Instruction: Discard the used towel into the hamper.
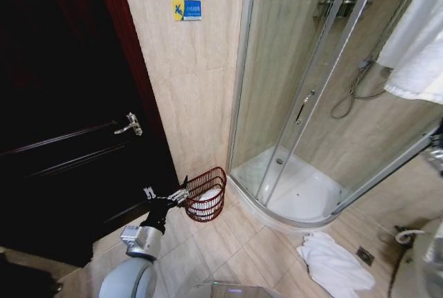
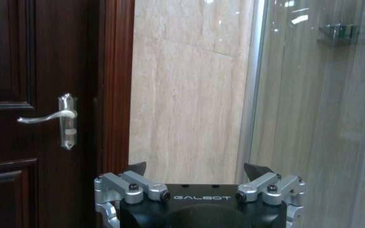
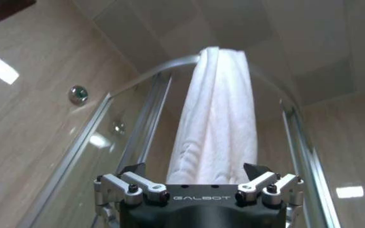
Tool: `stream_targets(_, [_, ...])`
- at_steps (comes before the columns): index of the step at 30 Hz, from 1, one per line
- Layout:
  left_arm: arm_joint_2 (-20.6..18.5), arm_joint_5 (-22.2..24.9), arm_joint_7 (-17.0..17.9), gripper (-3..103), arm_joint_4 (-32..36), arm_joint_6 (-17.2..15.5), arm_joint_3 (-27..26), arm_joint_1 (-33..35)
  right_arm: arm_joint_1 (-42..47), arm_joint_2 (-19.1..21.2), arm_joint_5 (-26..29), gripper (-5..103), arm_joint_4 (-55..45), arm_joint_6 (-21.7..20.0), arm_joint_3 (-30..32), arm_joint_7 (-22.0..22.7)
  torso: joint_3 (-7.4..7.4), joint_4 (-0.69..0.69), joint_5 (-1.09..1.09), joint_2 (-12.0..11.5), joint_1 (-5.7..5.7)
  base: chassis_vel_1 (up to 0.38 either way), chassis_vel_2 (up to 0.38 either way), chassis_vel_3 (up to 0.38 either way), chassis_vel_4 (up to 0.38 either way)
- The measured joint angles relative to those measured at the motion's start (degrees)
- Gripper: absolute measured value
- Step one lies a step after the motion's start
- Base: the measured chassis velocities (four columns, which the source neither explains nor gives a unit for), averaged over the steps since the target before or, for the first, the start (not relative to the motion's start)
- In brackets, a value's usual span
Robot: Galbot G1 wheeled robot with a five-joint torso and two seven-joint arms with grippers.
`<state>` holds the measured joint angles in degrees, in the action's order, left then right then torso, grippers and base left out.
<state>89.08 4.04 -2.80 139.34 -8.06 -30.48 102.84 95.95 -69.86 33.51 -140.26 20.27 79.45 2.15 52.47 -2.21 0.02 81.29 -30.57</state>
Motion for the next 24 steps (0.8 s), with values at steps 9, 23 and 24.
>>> stream_targets(9, [-0.01,0.0,0.0,100,0.0,-0.02,0.0,0.0,-1.53,3.94,4.28,100,1.03,-0.58,5.21,-0.02,0.0,0.0,-0.01,0.0,0.0,0.0,0.0,0.0,0.0])
stream_targets(23, [-0.02,0.01,-0.01,100,0.0,-0.03,0.0,0.0,-1.39,4.71,6.22,100,1.34,-0.58,7.15,-0.66,0.0,0.0,-0.02,0.0,0.0,0.0,0.0,0.0,0.0])
stream_targets(24, [-0.02,0.0,-0.01,100,0.0,-0.03,0.0,0.0,-1.43,4.64,6.23,100,1.22,-0.59,7.01,-0.68,0.0,0.0,-0.02,0.0,0.0,-0.042,-0.038,0.04,0.051])
